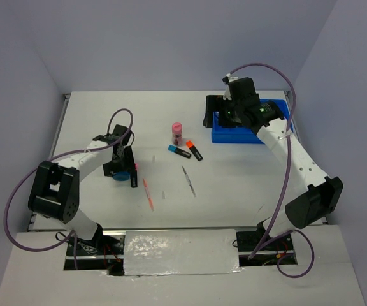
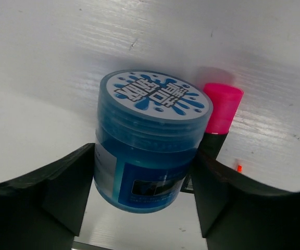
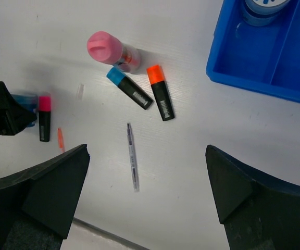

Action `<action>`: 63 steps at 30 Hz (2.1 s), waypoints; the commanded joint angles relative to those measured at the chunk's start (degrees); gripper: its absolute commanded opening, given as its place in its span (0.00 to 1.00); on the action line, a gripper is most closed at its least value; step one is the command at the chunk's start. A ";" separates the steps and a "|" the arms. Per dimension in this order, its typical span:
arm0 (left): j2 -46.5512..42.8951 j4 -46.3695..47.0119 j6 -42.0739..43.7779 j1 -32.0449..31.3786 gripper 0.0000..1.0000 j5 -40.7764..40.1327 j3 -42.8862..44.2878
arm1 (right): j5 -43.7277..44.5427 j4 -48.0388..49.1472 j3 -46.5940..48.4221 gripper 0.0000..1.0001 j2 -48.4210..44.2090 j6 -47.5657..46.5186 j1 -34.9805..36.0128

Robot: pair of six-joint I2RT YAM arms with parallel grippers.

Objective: Sort the stationery into containers
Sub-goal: Pick up the stationery from the center of the board, then place the stationery in the storage box.

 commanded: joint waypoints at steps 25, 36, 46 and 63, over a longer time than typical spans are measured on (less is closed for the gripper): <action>-37.32 23.42 11.50 -1.58 0.00 43.53 -2.60 | -17.10 27.38 -4.00 1.00 0.35 32.66 11.11; -33.90 24.93 12.90 -4.22 0.00 53.39 1.89 | -19.47 30.46 -2.76 1.00 3.34 31.08 16.65; -33.81 24.58 14.04 -4.40 0.00 53.22 2.24 | -17.62 22.03 -0.31 0.99 5.71 27.57 20.96; -34.25 9.57 15.63 -4.40 0.99 28.49 8.20 | 0.98 23.43 -6.72 0.00 -1.14 20.11 5.34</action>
